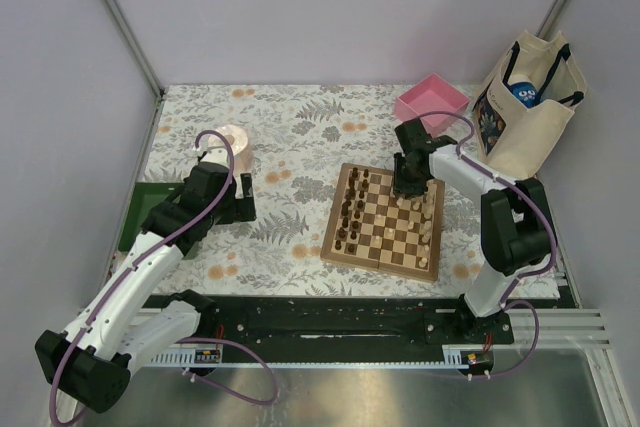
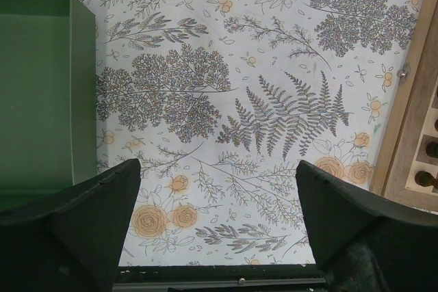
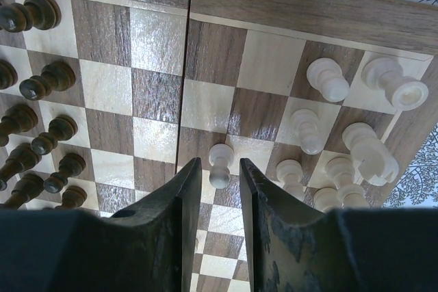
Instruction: Set up the chess pieces on the board
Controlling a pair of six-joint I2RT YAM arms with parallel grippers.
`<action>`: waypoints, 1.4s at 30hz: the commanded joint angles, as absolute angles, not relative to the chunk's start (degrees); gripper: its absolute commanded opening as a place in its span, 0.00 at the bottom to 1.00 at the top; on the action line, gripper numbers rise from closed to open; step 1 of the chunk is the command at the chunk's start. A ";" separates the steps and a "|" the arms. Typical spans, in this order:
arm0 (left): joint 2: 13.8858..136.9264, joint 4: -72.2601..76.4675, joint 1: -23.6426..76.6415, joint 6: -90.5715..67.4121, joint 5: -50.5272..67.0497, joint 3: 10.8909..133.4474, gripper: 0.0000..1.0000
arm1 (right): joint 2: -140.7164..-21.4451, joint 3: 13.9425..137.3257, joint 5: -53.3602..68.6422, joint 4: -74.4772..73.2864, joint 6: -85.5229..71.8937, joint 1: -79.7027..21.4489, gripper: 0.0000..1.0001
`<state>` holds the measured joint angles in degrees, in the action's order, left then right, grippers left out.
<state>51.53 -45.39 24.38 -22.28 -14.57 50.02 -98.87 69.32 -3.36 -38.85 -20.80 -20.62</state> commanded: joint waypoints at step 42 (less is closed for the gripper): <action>51.42 -43.59 24.17 -21.88 -13.36 50.36 0.99 | -83.24 62.23 -6.94 -42.54 -21.62 -21.18 0.15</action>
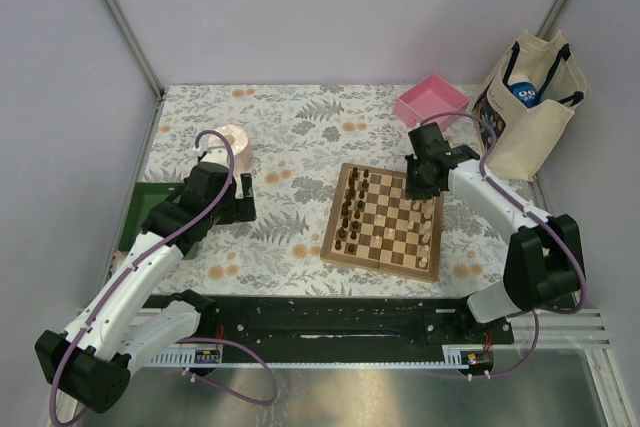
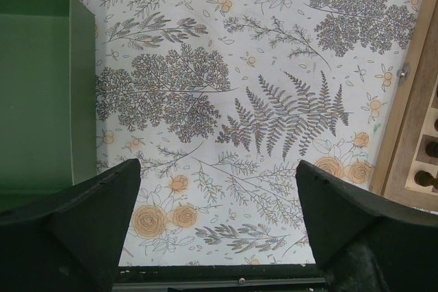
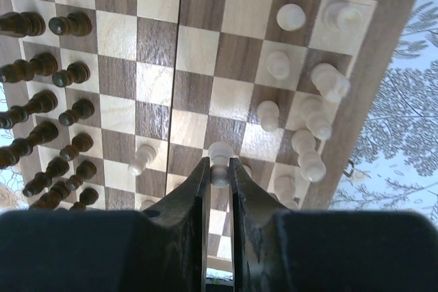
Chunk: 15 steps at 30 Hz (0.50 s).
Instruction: Set up the chess pieces on the board
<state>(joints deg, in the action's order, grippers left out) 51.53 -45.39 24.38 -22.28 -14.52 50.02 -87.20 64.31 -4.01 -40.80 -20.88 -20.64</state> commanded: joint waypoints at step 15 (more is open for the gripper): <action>51.42 -43.59 24.17 -21.80 -13.18 50.27 0.99 | -86.31 58.18 -7.21 -40.08 -21.62 -19.78 0.15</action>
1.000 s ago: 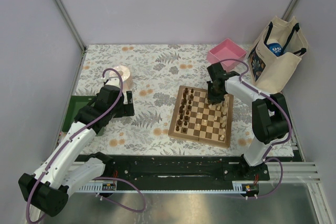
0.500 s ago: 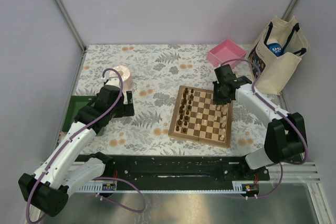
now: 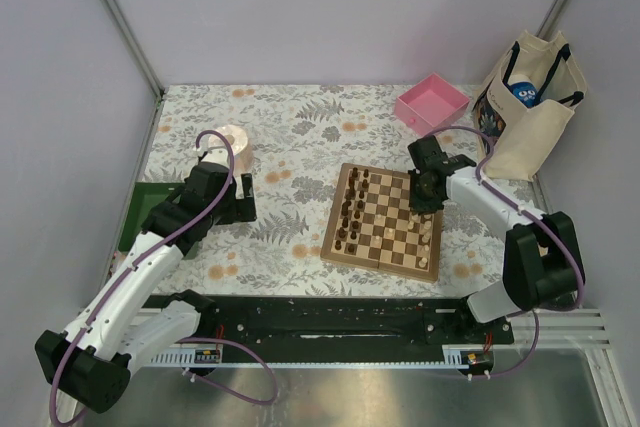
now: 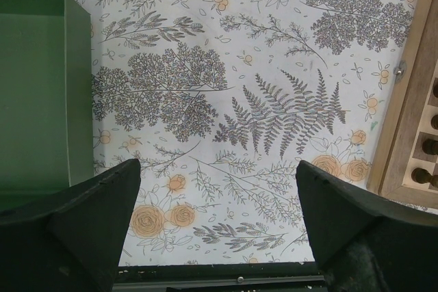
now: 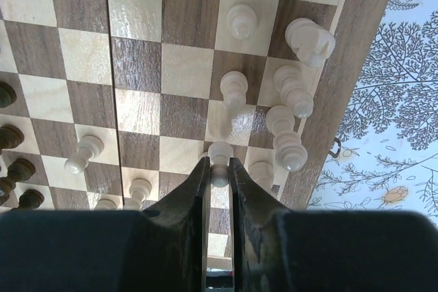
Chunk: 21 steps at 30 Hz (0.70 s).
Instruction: Set up the chess pieces on the board
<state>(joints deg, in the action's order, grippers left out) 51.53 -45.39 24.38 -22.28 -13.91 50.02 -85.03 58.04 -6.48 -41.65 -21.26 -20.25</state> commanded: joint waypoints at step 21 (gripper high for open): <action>51.68 -43.59 24.08 -21.88 -13.10 50.27 0.99 | -87.98 59.06 -7.38 -38.32 -21.01 -18.72 0.24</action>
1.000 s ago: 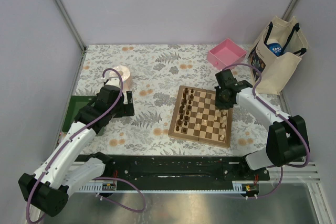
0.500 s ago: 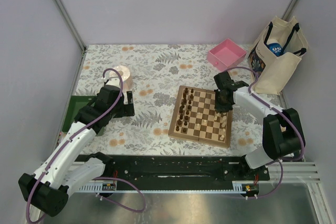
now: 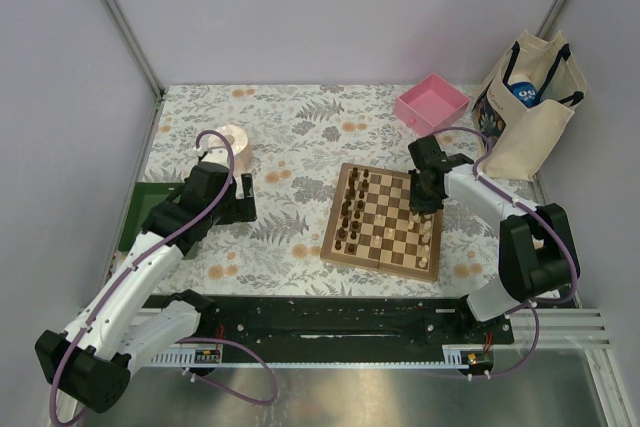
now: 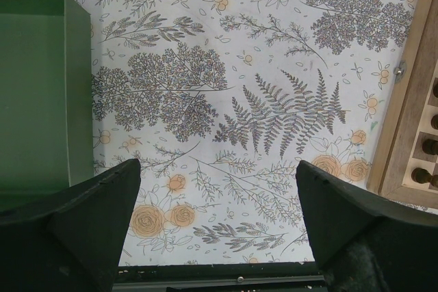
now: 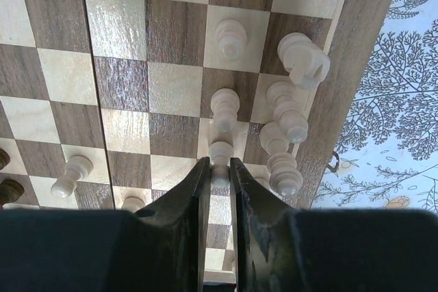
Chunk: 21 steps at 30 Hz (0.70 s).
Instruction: Set up the chess pieces on the board
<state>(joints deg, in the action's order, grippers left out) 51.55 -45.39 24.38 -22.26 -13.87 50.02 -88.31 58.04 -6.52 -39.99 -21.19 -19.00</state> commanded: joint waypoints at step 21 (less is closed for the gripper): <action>51.50 -43.59 24.08 -21.88 -13.01 50.36 0.99 | -77.52 58.28 -2.64 -41.66 -22.93 -20.12 0.40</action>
<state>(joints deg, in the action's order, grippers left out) 51.55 -45.39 24.38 -22.28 -13.72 50.02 -80.75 58.17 -4.93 -40.97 -21.23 -19.09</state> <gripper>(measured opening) 0.988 0.395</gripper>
